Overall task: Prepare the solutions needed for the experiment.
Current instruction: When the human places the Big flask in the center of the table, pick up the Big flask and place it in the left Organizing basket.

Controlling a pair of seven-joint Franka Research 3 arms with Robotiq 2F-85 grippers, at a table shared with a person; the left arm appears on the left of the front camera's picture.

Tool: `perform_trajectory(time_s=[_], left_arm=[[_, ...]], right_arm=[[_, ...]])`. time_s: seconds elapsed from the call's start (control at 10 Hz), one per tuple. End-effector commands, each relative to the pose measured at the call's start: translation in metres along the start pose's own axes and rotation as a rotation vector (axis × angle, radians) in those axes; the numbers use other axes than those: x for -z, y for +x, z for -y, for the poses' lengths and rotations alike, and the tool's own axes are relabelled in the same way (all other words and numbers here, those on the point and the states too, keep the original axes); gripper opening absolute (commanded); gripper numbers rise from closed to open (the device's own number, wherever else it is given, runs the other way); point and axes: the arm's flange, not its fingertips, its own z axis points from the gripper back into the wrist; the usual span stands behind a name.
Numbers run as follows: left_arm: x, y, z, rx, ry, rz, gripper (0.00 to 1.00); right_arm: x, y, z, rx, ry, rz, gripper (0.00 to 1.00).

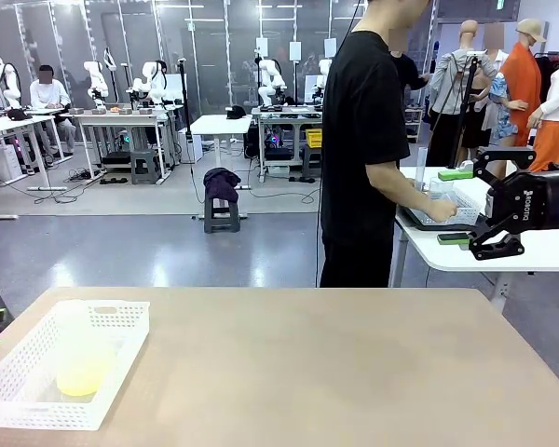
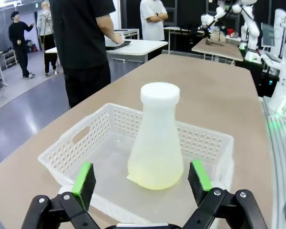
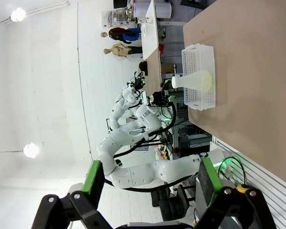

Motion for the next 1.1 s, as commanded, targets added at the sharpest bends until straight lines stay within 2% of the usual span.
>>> perform_trajectory(time_s=[0.0,0.2,0.4,0.5,0.6,0.7,0.8,0.9,1.0], left_arm=[[-0.01,0.038,0.019,-0.242,-0.035,-0.006,1.0],[-0.023,0.086,0.05,-0.395,-0.104,-0.039,1.0],[-0.034,0.12,0.067,-0.546,-0.118,-0.071,1.0],[-0.034,0.131,0.073,-0.601,-0.129,-0.116,1.0],[-0.034,0.143,0.076,-0.681,-0.164,-0.109,1.0],[-0.032,0.15,0.076,-0.799,-0.2,-0.151,1.0],[-0.03,0.159,0.079,-0.898,-0.32,-0.164,1.0],[-0.026,0.164,0.083,-0.923,-0.334,-0.206,1.0],[-0.02,0.169,0.083,-1.005,-0.399,-0.203,1.0]], right_arm=[[-0.001,0.0,-0.001,-0.002,0.008,0.001,1.0],[-0.001,0.0,-0.001,-0.002,0.008,0.001,1.0],[-0.001,0.0,-0.001,-0.002,0.008,0.001,1.0],[-0.001,0.0,-0.001,-0.002,0.008,0.001,1.0],[-0.001,0.0,-0.001,-0.002,0.008,0.001,1.0],[-0.001,0.0,-0.001,-0.002,0.008,0.001,1.0],[-0.001,0.0,-0.001,-0.002,0.008,0.001,1.0],[-0.001,0.0,-0.001,-0.002,0.008,0.001,1.0],[-0.001,0.0,-0.001,-0.002,0.008,0.001,1.0]])
